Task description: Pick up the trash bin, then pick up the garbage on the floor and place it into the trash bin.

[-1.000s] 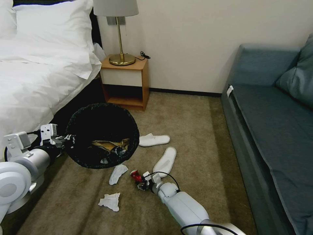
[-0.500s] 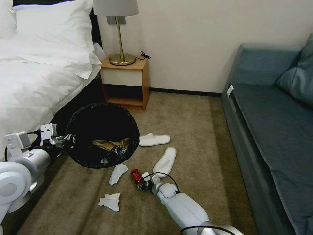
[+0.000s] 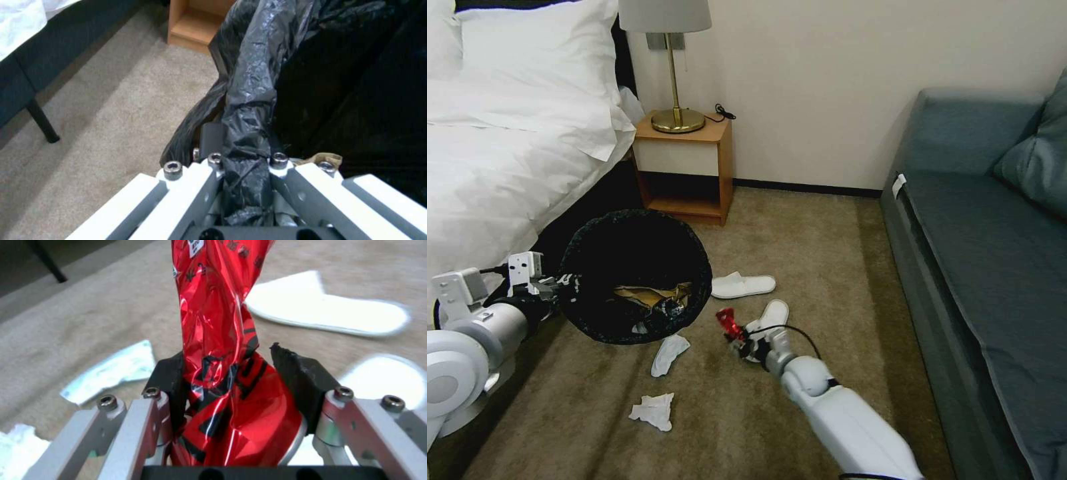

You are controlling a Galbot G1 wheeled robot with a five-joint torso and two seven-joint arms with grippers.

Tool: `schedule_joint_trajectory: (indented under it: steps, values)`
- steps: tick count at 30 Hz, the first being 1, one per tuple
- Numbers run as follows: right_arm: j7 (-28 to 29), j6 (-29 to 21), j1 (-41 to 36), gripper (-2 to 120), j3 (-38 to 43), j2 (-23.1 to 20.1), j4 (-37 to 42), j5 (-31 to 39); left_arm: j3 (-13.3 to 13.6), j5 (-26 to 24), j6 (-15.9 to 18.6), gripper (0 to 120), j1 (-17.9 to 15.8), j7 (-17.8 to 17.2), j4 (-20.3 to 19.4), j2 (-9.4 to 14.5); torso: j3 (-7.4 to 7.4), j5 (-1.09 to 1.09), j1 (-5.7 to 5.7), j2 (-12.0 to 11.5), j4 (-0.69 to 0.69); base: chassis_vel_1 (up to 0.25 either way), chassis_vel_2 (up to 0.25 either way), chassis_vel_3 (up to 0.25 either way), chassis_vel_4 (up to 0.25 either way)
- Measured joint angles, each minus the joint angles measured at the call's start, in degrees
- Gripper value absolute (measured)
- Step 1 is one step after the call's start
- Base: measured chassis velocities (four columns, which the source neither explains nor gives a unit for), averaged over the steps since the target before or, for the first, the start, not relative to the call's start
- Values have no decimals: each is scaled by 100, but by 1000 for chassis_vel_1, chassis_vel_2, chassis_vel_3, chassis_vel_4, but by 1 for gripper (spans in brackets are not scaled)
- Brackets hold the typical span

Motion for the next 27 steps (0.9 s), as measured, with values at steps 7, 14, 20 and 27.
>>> schedule_joint_trajectory:
  steps: [7, 14, 20, 27]
  values:
    - [163, -175, -490, 44, 645, -601, 730, 225, -51, -65, 0, 2, 4, -2, 8, 19, 0, 0, 0, 0, -2, 0, 0, 0, 0]
    - [402, -312, -573, 44, 1358, -932, 1525, 372, -67, -122, 0, 2, -3, 13, 16, 77, 0, 0, 0, 0, -2, 0, 0, 0, 0]
    - [349, -687, 139, 44, 1635, -1584, 2835, 1327, 140, -139, 0, 2, 109, -1, -24, 120, 0, -2, 0, 1, -1, 0, 0, 0, 0]
    - [210, -856, 748, 44, 1207, -1738, 3375, 1922, 266, -149, 0, 2, 108, -8, 25, 191, 0, -3, 0, 1, -1, 0, 0, 0, 0]
